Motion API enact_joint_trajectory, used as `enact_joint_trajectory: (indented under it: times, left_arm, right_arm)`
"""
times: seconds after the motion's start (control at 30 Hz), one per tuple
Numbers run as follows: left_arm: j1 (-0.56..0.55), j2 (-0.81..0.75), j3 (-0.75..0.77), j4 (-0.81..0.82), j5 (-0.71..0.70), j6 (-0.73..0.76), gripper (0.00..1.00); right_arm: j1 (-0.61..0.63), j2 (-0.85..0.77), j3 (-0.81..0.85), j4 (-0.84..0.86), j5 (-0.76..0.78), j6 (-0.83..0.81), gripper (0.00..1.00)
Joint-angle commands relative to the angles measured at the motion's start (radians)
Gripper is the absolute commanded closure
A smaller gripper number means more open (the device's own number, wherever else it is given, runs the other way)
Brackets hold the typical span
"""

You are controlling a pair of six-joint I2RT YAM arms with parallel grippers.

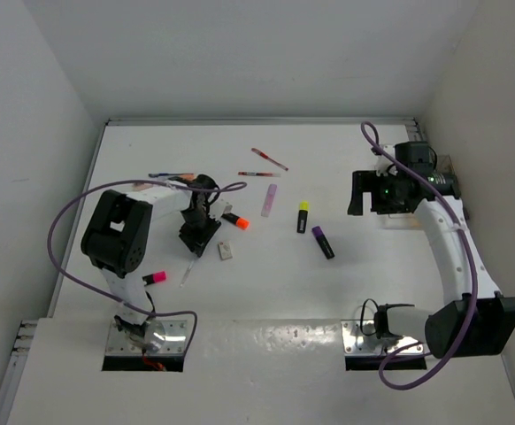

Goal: Sort the stationery into containers
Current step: Grab a piece of stationery with the left arm

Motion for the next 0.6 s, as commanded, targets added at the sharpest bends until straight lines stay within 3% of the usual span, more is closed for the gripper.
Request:
enact_joint_trajectory:
  times: [0.0, 0.17, 0.33, 0.57]
  left_arm:
    - [0.023, 0.025, 0.025, 0.019, 0.007, -0.013, 0.65]
    - [0.032, 0.01, 0.023, 0.061, -0.035, -0.031, 0.74]
    - [0.058, -0.056, 0.048, 0.074, -0.013, -0.052, 0.98]
    - [0.15, -0.26, 0.16, 0.088, 0.218, -0.069, 1.0]
  right_arm:
    - [0.01, 0.006, 0.059, -0.002, -0.042, 0.006, 0.06]
    - [0.027, 0.003, 0.09, 0.002, -0.081, 0.002, 0.06]
    - [0.057, -0.025, 0.116, 0.028, -0.167, -0.001, 0.08]
    - [0.125, -0.086, 0.15, 0.09, -0.24, 0.019, 0.11]
